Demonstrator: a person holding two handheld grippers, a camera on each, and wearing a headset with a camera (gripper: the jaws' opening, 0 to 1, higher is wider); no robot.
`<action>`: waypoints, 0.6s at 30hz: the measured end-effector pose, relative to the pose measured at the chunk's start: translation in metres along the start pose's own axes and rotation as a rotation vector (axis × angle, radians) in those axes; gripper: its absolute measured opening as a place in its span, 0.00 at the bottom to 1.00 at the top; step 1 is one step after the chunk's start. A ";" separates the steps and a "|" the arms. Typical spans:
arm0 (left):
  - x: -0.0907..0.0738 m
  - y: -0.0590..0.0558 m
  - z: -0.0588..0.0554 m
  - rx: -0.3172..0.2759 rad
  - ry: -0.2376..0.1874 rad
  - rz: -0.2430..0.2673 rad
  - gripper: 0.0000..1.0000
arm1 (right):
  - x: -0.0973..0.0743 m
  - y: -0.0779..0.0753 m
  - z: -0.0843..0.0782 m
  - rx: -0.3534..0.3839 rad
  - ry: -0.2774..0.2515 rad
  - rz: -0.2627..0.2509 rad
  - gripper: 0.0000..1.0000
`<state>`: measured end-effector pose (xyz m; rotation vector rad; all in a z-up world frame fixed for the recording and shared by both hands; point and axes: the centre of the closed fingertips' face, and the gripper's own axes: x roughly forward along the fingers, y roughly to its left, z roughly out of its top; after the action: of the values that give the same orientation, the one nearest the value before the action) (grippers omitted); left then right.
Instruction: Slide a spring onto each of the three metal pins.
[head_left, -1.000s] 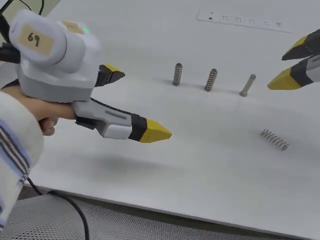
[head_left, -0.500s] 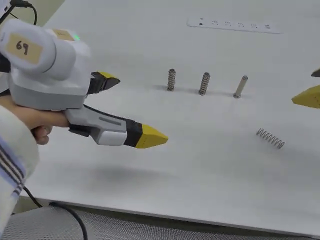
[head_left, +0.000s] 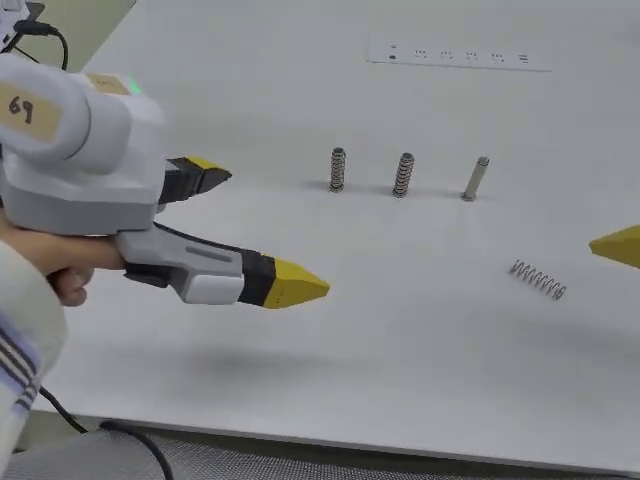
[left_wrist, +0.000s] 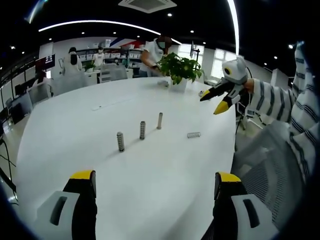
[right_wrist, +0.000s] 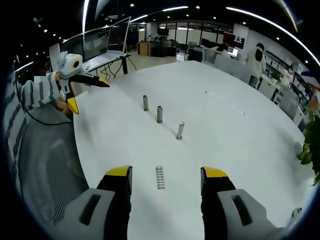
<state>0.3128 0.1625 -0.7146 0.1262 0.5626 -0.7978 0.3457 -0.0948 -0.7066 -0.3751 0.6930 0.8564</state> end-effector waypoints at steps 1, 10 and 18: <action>0.000 0.000 0.000 -0.001 0.002 0.000 0.97 | 0.000 0.001 -0.001 0.006 -0.011 0.001 0.56; 0.000 -0.002 -0.003 -0.003 0.009 -0.004 0.96 | 0.005 0.013 -0.007 0.035 -0.072 0.010 0.70; 0.000 -0.003 -0.007 -0.002 0.020 -0.001 0.98 | 0.007 0.015 -0.019 0.078 -0.096 0.004 0.81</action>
<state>0.3077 0.1627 -0.7205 0.1320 0.5823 -0.7976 0.3295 -0.0923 -0.7250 -0.2613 0.6358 0.8434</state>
